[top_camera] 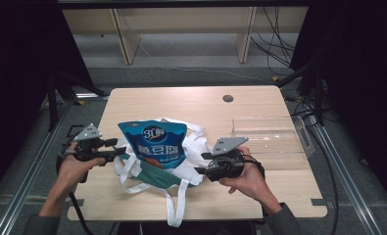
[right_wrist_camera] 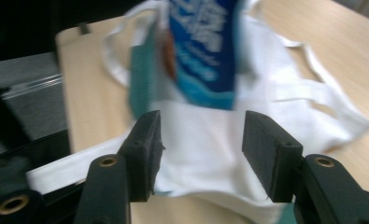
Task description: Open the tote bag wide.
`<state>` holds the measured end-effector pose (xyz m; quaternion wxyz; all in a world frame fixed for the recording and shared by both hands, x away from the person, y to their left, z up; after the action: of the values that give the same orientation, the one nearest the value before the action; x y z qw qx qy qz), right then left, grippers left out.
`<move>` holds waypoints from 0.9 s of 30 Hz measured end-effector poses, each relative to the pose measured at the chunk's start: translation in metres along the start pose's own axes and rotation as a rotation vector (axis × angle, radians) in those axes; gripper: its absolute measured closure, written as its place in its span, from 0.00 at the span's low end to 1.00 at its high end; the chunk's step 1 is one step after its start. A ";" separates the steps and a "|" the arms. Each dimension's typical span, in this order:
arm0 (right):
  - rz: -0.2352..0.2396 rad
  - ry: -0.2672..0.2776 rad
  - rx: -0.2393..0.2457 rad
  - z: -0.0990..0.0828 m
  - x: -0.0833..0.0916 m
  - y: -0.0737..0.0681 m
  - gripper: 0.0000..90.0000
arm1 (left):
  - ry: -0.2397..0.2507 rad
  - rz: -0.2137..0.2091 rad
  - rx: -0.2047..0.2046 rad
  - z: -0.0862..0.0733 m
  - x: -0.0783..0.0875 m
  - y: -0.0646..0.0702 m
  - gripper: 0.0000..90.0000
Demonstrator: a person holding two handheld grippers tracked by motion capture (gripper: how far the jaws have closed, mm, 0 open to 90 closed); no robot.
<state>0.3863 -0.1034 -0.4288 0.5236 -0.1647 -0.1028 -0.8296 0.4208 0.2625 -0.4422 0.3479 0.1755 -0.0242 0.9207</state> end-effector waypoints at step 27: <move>-0.112 -0.063 -0.032 -0.012 -0.070 0.052 0.99 | -0.234 -0.189 -0.518 -0.056 -0.015 0.051 0.86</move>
<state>0.4590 -0.0718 -0.4668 0.4700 -0.1933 -0.1150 -0.8535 0.3813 0.2234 -0.4959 0.4600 0.1872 -0.2818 0.8210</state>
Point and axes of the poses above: each handheld gripper's, and its own axes: x roughly backward along the jaws, z roughly out of its top, y roughly to its right, the point moved 4 cm from there along -x, roughly forward along the jaws, and after that the axes turned 14 degrees about y, right-handed, at the moved point
